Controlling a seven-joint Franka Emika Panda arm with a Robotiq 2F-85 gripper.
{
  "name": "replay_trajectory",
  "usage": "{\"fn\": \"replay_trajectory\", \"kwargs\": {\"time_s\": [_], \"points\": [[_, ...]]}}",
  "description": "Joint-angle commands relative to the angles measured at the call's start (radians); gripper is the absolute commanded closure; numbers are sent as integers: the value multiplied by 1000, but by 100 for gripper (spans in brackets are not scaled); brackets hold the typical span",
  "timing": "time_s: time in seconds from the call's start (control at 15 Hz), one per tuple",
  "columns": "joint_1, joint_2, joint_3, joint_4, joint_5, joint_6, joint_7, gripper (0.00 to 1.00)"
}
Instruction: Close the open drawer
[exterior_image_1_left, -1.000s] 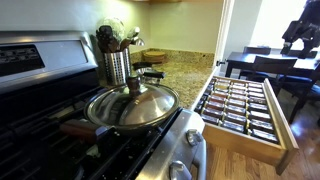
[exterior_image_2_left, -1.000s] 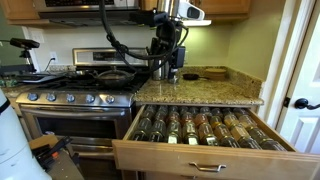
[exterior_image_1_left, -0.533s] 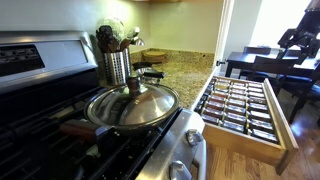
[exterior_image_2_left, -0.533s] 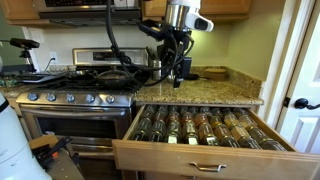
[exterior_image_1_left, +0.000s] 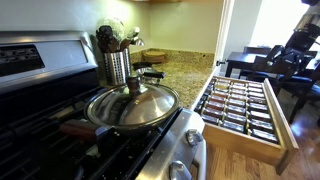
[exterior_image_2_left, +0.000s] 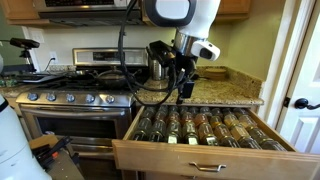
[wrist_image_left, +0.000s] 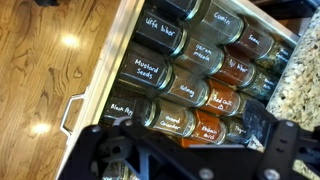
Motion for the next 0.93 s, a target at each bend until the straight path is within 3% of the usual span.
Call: {"fn": "replay_trajectory", "kwargs": {"time_s": [0.0,0.33,0.87], "points": [[-20,17,22,7,13,4,0,0],[-22,49,27,25,22,7,1,0],[-50,198,33,39,103,151,7,0]]}}
